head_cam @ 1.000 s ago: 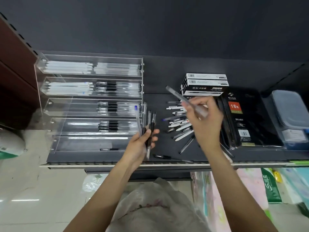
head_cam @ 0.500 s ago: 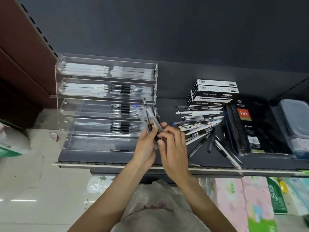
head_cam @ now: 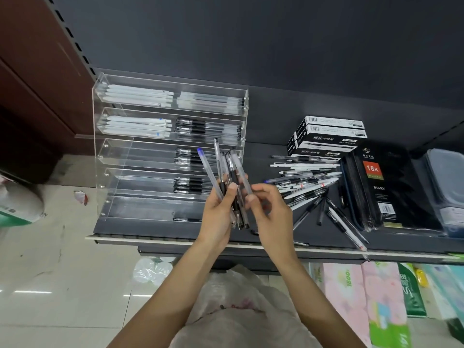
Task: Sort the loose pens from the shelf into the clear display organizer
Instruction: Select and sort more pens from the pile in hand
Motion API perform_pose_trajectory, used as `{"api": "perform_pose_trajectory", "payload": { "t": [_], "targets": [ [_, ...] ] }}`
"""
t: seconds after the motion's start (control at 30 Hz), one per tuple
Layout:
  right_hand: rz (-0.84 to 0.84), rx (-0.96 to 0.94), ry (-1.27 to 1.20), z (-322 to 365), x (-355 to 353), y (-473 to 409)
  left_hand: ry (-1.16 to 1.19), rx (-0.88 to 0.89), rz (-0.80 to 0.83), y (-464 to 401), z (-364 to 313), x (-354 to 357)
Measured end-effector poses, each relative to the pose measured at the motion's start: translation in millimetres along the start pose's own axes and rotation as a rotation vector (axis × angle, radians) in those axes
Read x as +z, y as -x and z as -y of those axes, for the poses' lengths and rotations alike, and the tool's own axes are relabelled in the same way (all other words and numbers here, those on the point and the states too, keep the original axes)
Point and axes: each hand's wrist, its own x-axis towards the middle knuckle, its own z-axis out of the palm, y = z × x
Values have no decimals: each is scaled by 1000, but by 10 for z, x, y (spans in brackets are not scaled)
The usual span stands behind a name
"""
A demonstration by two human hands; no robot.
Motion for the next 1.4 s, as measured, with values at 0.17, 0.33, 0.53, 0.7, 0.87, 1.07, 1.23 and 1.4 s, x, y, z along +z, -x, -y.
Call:
{"api": "perform_pose_trajectory", "payload": {
  "t": [0.17,0.33,0.53,0.7,0.87,1.07,1.23,1.4],
  "targets": [
    [-80,105,-201,87,-191,-72,-22,44,-61,-31,-36,-142],
    [265,201,-87,293,-553,-271,-204,150,-119,-99,-106,-341],
    [556,66,295,414,-358,-631,-349,-27,122,-23,-39,-278],
    [480,82,154,383,-203,-749,-140,-149,156,78,-51,-146],
    [513,56,123,317,-200,-800,-152,-126,196,100,-113,-180],
    [570,195,-107,331,-238,-968,-259,-101,241,60,-102,-183],
    [565,76,-71,387,-316,-1143,-277,-129,281,34,-74,-216],
    [662,-35,77,447,-364,-1294,-340,-115,305,22,-72,-245]
  ]
}}
